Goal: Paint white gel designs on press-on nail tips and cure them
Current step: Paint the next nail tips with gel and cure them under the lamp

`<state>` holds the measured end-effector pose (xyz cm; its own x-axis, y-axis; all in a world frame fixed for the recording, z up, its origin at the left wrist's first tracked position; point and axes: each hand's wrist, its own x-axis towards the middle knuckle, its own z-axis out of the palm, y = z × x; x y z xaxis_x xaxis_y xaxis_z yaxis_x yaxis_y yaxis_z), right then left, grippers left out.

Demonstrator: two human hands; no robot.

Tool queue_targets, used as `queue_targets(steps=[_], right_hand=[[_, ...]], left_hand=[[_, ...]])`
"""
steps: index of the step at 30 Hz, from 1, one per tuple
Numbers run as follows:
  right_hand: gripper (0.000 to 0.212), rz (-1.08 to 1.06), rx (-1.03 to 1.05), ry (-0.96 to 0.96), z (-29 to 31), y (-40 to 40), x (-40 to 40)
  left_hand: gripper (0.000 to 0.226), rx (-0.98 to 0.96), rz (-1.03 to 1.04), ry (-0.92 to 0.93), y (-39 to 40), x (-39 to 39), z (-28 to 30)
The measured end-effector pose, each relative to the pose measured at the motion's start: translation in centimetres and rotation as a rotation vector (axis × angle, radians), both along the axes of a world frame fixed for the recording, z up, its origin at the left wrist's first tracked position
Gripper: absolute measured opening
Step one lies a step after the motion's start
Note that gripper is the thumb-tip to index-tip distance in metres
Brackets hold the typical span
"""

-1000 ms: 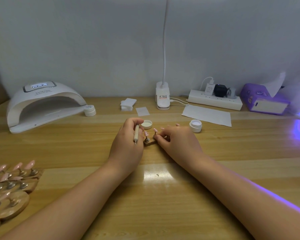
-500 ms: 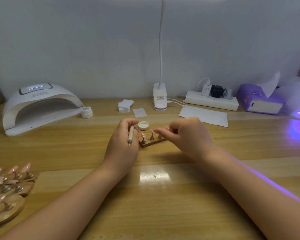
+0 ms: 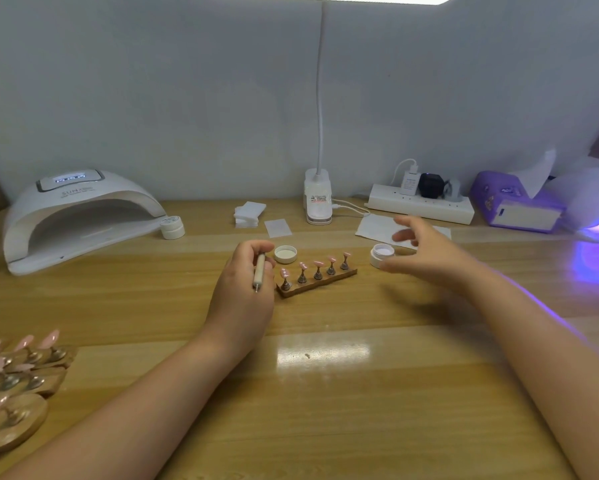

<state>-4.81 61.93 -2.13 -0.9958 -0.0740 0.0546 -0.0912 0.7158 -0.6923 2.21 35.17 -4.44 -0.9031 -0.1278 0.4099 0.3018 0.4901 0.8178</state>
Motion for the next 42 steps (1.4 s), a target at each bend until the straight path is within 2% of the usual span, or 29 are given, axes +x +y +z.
queue_targets(steps=[2,5,10,14,16,19,24,29,42], right_hand=[[0.093,0.028,0.071,-0.045,-0.8,0.0,-0.1],[0.09,0.016,0.11,0.002,-1.3,-0.2,-0.2],[0.079,0.003,0.084,0.128,-1.7,-0.5,-0.1],[0.073,-0.028,-0.024,0.251,-0.7,-1.1,0.4],[0.07,-0.009,-0.088,0.34,0.5,-1.8,0.9],[0.064,0.074,-0.077,0.456,2.4,-3.8,2.2],[0.068,0.232,-0.008,0.498,3.5,-7.0,4.3],[0.069,0.335,0.034,0.491,3.0,-8.7,5.6],[0.067,0.389,0.036,0.492,3.2,-9.5,6.5]], left_hand=[[0.02,0.002,-0.002,-0.004,0.0,0.1,0.0],[0.02,-0.002,-0.001,0.0,-0.1,0.2,0.0],[0.019,0.042,0.031,0.042,0.0,0.2,0.3],[0.016,0.11,0.046,0.159,0.1,0.6,1.3],[0.017,0.193,0.043,0.214,0.3,0.9,2.2],[0.018,0.282,0.017,0.276,0.5,1.5,3.7],[0.014,0.237,-0.035,0.361,1.1,2.5,4.9],[0.011,0.174,-0.067,0.35,1.4,2.6,4.5],[0.011,0.003,-0.029,0.317,1.0,2.0,3.5]])
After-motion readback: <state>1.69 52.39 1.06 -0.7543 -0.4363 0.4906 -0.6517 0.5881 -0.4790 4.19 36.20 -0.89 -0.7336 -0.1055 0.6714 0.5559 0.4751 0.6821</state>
